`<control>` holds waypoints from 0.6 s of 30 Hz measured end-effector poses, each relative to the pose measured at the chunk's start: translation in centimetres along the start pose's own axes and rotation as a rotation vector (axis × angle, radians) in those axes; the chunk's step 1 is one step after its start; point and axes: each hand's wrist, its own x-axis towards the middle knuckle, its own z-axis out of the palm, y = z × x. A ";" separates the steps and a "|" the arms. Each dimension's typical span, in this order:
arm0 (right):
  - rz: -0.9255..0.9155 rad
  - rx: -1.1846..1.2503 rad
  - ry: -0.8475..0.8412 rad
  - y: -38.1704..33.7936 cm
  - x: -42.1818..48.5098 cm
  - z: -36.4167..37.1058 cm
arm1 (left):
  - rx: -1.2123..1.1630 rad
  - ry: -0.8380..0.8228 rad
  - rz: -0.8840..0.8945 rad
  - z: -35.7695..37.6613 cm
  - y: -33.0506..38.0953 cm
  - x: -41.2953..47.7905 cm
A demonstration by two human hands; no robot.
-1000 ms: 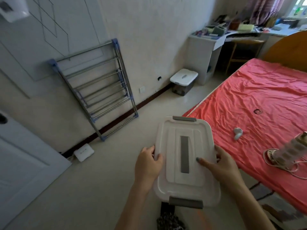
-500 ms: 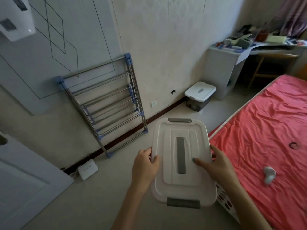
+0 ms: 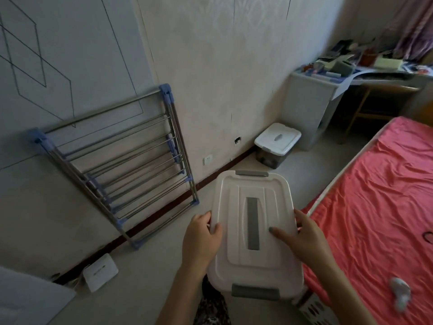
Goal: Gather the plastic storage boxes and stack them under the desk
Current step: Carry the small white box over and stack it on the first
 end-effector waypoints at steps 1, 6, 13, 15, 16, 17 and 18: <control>0.016 0.005 0.010 -0.4 1.6 0.4 | -0.002 -0.015 0.014 0.0 -0.1 2.0; 0.071 0.030 0.050 -3.0 9.4 2.1 | -0.012 -0.095 0.048 -0.6 0.0 12.2; 0.148 0.064 0.129 -7.1 18.8 3.9 | 0.012 -0.142 0.118 -1.2 1.0 25.0; 0.169 0.072 0.153 -7.7 21.4 4.0 | 0.009 -0.173 0.129 -0.9 1.3 28.3; 0.176 0.075 0.158 -8.0 22.2 3.9 | 0.015 -0.183 0.129 -0.9 1.6 29.4; 0.180 0.077 0.166 -8.3 23.2 3.9 | 0.026 -0.185 0.139 -0.7 1.8 30.7; 0.184 0.074 0.179 -8.5 24.4 3.7 | 0.037 -0.193 0.146 -0.5 2.3 32.0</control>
